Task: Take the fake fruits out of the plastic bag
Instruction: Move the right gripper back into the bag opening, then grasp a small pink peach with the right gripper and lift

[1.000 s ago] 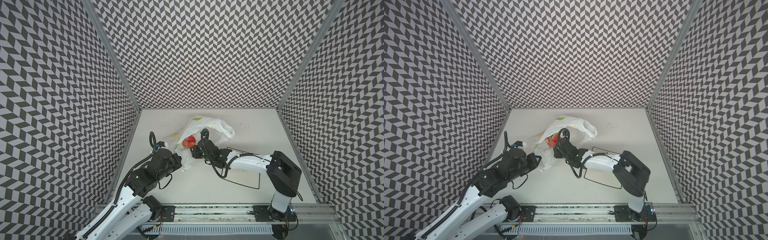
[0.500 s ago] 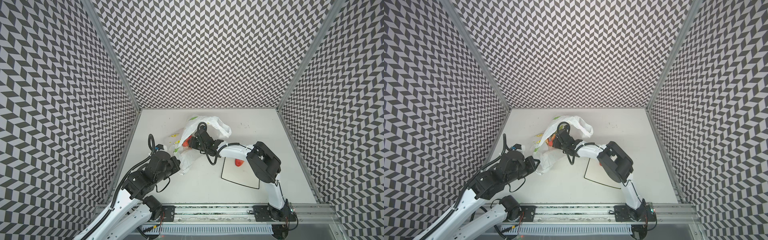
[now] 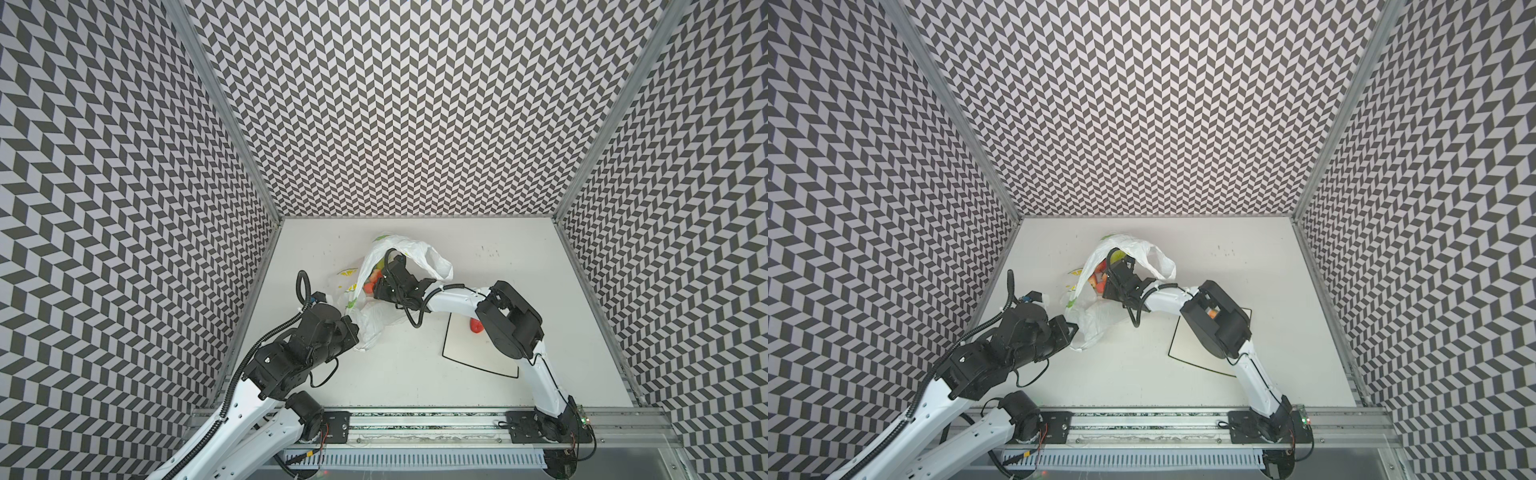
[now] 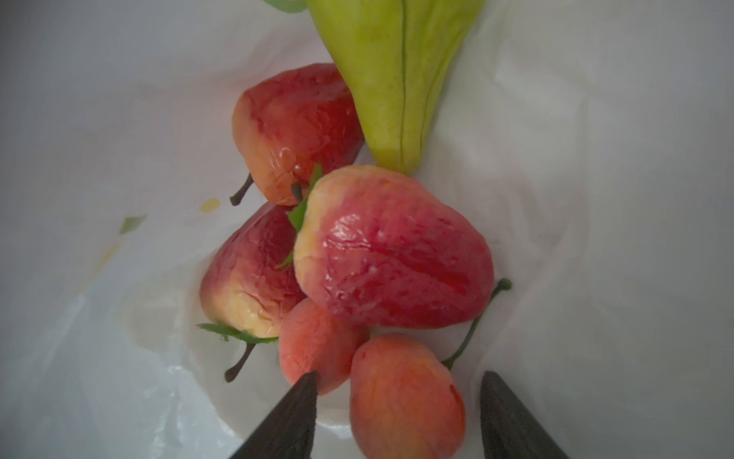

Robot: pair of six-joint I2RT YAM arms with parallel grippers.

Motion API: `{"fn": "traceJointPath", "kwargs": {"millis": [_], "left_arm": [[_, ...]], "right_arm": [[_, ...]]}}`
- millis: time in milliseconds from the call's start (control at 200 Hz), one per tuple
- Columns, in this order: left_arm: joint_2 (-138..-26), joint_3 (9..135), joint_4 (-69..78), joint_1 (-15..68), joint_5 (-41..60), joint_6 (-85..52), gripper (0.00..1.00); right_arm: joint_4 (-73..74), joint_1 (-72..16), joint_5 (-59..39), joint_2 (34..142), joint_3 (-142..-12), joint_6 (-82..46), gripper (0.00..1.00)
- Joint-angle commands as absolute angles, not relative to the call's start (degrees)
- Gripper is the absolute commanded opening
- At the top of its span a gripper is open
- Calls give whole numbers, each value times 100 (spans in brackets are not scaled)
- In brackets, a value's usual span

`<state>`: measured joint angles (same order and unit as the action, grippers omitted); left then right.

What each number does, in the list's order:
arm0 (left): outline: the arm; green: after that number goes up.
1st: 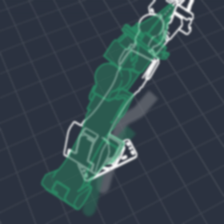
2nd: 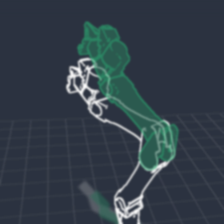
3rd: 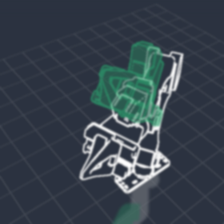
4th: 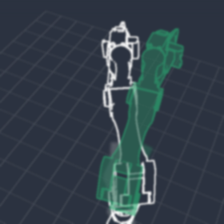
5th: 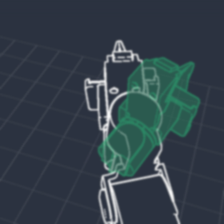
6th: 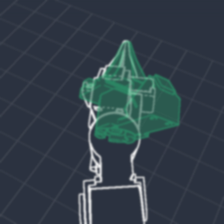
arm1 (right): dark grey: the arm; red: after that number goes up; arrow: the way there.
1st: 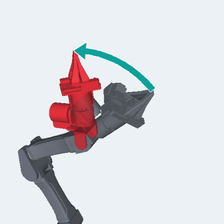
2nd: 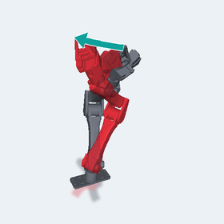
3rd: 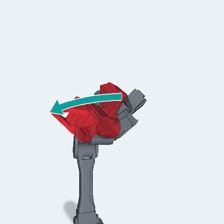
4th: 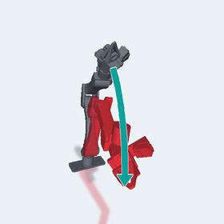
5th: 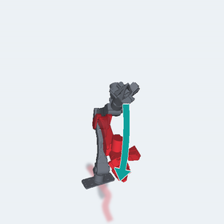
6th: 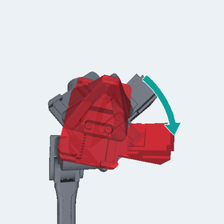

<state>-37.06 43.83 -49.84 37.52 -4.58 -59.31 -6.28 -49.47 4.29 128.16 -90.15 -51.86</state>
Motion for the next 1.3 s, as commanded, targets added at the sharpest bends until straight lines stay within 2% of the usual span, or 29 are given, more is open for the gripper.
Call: {"fn": "traceJointPath", "kwargs": {"millis": [0, 315, 451, 741, 1297], "left_arm": [[-3654, 4509, -5122, 3781, -475, -5981, 0], [-3661, 4509, -5124, 3786, -441, -5976, 0], [-3652, 4509, -5146, 3788, -441, -5975, 0], [-3552, 4380, -5112, 3781, -471, -6052, 0], [-3678, 4201, -4696, 3787, -545, -6064, 0]], "right_arm": [[-737, -5001, 576, 13046, -9229, -5211, 63], [-830, -4993, 655, 13336, -9603, -5285, 59], [-818, -4983, 677, 13373, -9724, -5283, 53], [-560, -4985, 707, 12902, -9438, -5127, 44], [195, -5016, 445, 11770, -8234, -5080, 43]]}}
